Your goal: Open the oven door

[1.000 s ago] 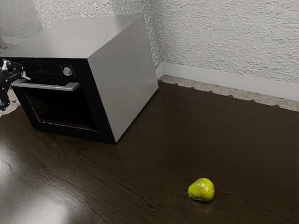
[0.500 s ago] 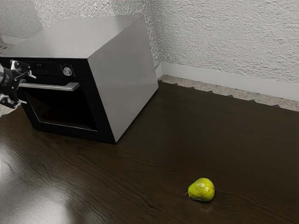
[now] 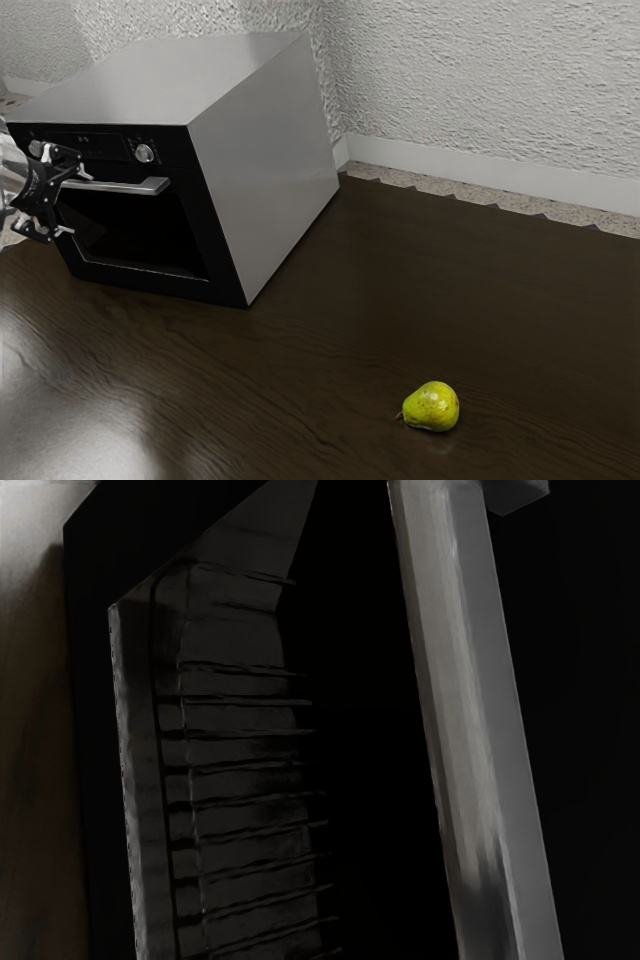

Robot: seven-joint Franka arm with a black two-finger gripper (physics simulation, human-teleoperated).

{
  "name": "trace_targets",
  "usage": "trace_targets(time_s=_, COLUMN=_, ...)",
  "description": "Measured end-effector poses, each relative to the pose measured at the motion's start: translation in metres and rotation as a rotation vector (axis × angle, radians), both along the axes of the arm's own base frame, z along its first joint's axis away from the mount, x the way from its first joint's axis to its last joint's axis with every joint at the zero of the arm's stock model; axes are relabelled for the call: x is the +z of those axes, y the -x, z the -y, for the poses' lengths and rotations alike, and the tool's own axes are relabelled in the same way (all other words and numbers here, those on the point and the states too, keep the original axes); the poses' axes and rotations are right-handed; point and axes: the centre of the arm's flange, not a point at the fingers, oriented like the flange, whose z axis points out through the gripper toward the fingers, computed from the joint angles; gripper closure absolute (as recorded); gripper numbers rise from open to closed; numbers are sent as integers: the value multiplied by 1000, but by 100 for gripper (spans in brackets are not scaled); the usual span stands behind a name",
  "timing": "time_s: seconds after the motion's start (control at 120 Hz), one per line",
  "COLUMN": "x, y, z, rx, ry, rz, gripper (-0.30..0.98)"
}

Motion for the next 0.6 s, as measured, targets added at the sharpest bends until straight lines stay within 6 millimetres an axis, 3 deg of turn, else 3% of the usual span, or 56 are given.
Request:
trace_targets(time_s=0.325, x=-15, y=-3, z=0, rx=15, ry=22, rz=5, gripper=0)
trace_targets(time_s=0.475, x=-28, y=31, z=17, rx=33, ry=70, rz=7, gripper=0)
trace_targets(time_s=0.6, x=-45, y=78, z=47, rx=44, ry=101, rz=5, gripper=0)
